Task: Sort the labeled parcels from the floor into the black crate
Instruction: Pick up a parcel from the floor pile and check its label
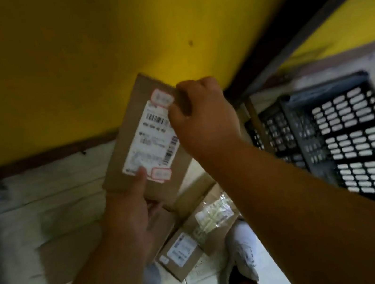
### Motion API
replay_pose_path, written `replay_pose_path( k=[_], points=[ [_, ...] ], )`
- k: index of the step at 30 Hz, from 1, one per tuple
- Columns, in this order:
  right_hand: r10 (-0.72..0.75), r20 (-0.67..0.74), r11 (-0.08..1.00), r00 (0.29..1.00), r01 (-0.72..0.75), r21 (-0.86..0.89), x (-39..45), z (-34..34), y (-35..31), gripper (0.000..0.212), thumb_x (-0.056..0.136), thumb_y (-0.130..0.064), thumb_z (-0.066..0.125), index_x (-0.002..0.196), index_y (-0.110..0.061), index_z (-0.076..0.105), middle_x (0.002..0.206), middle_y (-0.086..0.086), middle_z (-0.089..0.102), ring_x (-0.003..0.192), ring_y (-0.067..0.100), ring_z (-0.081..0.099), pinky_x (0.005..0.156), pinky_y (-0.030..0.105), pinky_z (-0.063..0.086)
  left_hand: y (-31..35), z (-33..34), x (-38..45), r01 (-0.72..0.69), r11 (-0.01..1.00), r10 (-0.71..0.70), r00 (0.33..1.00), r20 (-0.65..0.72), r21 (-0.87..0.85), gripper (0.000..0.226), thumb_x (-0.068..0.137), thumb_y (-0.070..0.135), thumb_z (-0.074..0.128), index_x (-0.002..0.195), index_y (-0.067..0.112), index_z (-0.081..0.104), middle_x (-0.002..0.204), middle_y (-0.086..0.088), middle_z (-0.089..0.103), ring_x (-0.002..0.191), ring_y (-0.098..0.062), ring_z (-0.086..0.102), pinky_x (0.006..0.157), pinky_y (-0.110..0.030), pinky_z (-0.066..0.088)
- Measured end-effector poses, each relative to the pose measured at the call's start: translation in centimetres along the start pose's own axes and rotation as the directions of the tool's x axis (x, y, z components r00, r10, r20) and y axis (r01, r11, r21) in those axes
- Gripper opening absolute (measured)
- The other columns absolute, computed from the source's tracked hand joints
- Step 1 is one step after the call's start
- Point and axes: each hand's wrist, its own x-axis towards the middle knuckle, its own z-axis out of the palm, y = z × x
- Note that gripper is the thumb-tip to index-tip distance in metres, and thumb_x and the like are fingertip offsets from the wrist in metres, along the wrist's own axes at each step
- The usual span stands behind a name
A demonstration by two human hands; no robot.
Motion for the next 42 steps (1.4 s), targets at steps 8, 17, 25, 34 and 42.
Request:
replay_pose_path(
  k=[8,17,25,34,42],
  points=[
    [-0.434,-0.116,0.849,0.893,0.362,-0.386,-5.6,-19.7,-24.4,0.037,0.094,-0.043,0.046,0.122,-0.023,0.06,0.118,0.005,0.055,0.105,0.03,0.047,0.079,0.038,0.033,16.9,-4.7,-21.2,-0.04,0.928,0.087,0.99,0.113,-0.37,0.042,0.075,0.044,0.071,0.109,0.02,0.067,0.103,-0.007,0.077,0.09,-0.027,0.074,0.065,-0.036,0.06],
    [-0.592,-0.465,0.805,0.659,0.506,-0.309,-14.9,-30.9,-38.1,0.033,0.087,-0.036,0.061,0.112,-0.017,0.071,0.117,0.007,0.064,0.117,0.033,0.052,0.092,0.044,0.039,26.3,-8.7,-35.0,-0.076,0.868,0.208,0.953,0.221,-0.49,0.032,0.085,0.046,0.067,0.099,0.017,0.069,0.079,-0.004,0.078,0.065,-0.024,0.073,0.057,-0.034,0.059],
    [-0.503,-0.532,0.758,0.681,0.643,0.107,-18.7,-34.1,-39.8,0.038,0.087,-0.032,0.067,0.124,-0.024,0.061,0.159,0.015,0.022,0.138,0.021,0.029,0.11,0.036,0.037,27.2,-11.4,-41.1,-0.16,0.842,0.359,0.879,0.313,-0.515,0.044,0.067,0.047,0.071,0.105,0.024,0.068,0.101,-0.007,0.078,0.091,-0.03,0.072,0.058,-0.034,0.059],
    [-0.633,-0.222,0.371,0.742,0.542,0.754,-22.4,-38.3,-38.1,0.069,0.094,-0.027,0.065,0.146,-0.05,0.026,0.113,-0.009,0.071,0.099,0.008,0.072,0.071,0.035,0.063,24.6,-11.4,-49.6,-0.418,0.623,0.65,0.747,0.14,-0.662,0.047,0.066,0.042,0.074,0.109,0.022,0.075,0.108,-0.013,0.075,0.08,-0.03,0.075,0.055,-0.036,0.059],
    [-0.843,-0.072,0.208,0.533,0.447,0.87,-28.1,-42.9,-33.3,0.062,0.097,-0.022,0.06,0.147,-0.047,0.033,0.114,-0.009,0.073,0.099,0.014,0.074,0.068,0.034,0.063,16.9,-13.1,-60.6,-0.784,0.484,0.783,0.587,-0.208,-0.389,0.058,0.079,0.04,0.071,0.133,0.026,0.058,0.124,-0.014,0.069,0.112,-0.031,0.067,0.09,-0.048,0.056]
  ],
)
